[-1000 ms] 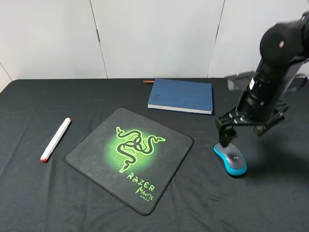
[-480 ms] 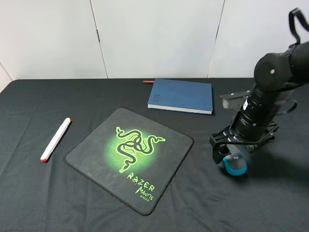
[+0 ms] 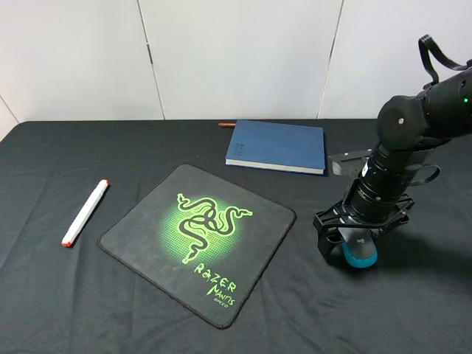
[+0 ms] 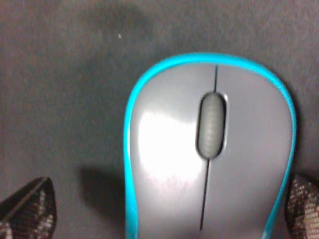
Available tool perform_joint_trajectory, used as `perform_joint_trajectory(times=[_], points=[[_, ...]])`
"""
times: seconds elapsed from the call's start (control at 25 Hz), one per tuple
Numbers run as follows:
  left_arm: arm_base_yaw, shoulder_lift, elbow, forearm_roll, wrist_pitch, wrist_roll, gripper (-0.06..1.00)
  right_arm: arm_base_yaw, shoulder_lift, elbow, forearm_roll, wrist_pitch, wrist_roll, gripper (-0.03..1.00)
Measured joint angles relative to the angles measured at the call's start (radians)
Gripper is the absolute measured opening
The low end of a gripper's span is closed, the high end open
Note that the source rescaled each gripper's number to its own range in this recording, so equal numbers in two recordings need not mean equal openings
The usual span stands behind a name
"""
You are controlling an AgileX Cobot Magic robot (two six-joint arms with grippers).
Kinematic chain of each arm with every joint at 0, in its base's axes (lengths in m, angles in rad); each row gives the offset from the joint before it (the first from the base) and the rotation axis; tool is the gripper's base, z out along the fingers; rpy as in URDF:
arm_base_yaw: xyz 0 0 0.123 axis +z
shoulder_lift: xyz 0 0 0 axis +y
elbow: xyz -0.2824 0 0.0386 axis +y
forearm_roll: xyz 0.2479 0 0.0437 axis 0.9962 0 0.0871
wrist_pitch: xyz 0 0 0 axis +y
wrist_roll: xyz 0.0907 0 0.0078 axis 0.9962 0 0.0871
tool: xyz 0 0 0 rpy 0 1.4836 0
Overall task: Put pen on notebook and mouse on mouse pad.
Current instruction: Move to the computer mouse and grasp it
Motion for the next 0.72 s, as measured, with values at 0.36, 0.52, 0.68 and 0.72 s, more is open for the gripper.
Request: perform_joint_trajectory(times=[0.36, 0.52, 0.68, 0.72], points=[[0.000, 0.000, 0.000, 0.000, 0.000, 0.000, 1.00, 0.000, 0.000, 0.000, 0.000, -0.011, 0.000, 0.69], [0.000, 0.000, 0.000, 0.000, 0.000, 0.000, 1.00, 0.000, 0.000, 0.000, 0.000, -0.017, 0.000, 0.03], [0.000, 0.000, 0.000, 0.000, 0.000, 0.000, 1.00, 0.000, 0.000, 0.000, 0.000, -0.017, 0.000, 0.03], [0.000, 0.000, 0.000, 0.000, 0.000, 0.000, 1.00, 0.000, 0.000, 0.000, 0.000, -0.017, 0.000, 0.03]])
